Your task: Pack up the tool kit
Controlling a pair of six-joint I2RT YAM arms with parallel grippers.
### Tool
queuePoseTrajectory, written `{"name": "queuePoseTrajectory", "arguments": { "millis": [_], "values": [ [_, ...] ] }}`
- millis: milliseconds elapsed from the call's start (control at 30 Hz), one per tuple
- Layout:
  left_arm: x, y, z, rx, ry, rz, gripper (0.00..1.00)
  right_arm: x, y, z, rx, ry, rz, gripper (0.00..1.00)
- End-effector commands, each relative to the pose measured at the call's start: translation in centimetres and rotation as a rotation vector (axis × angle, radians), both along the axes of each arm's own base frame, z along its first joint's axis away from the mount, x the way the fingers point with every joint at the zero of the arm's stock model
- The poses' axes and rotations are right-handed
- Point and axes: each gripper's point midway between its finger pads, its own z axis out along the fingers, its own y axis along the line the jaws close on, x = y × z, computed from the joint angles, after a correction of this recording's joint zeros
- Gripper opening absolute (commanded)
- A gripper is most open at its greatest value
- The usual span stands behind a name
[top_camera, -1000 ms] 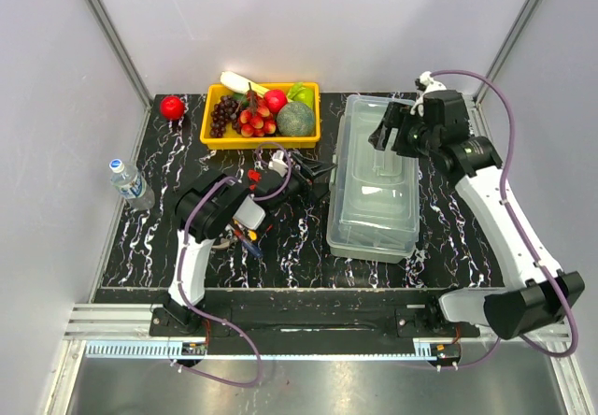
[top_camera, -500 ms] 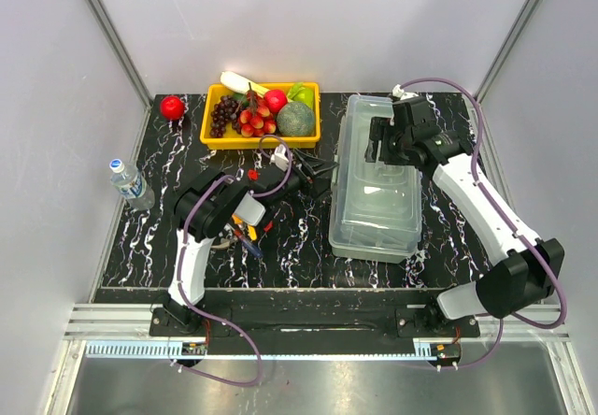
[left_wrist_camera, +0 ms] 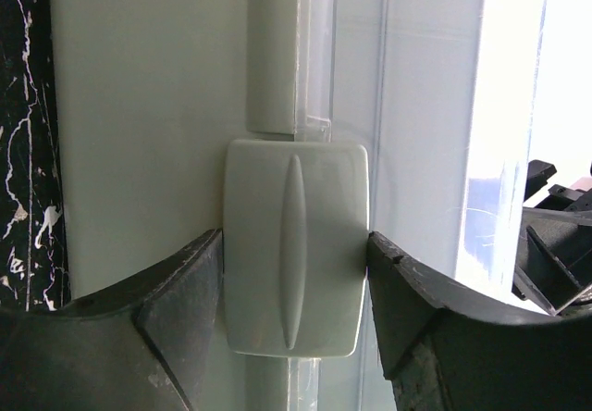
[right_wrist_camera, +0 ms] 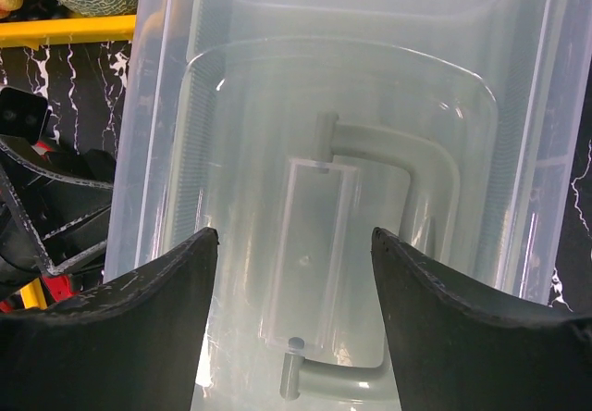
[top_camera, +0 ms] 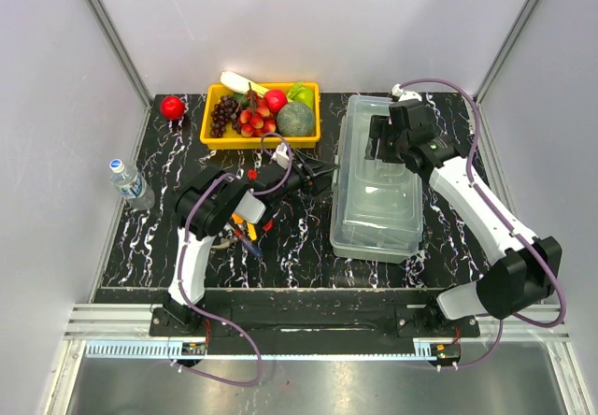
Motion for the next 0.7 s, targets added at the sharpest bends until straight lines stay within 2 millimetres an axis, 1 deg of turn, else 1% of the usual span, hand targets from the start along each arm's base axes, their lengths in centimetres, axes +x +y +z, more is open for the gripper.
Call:
{"name": "queuePoseTrajectory", "arguments": {
  "millis": [0, 100, 367, 500, 667],
  "values": [
    [-2.54, -1.19, 6.86, -0.138, -0.286, -0.105, 0.51, -3.49, -0.59, -6.27, -0.078, 0.232, -0.005, 0.73],
    [-2.39, -0.97, 6.34, -0.094, -0.292, -0.097, 0.47, -3.5, -0.58, -6.52, -0.083, 0.238, -0.009, 0.72],
    [-2.23, -1.0, 6.81, -0.016, -0.32, -0.083, 0.36, -3.26, -0.91, -6.55, -0.096, 0.233, -0.031, 0.72],
    [-2.17, -0.88, 7.16, 0.002, -0.327, -0.073, 0.33, -3.22, -1.16, -6.62, -0.106, 0.234, -0.044, 0.72],
    [-1.71, -0.6, 6.57, 0.087, -0.324, -0.048, 0.3, -3.23, -1.41, -6.73, -0.117, 0.236, -0.053, 0.72]
  ]
}}
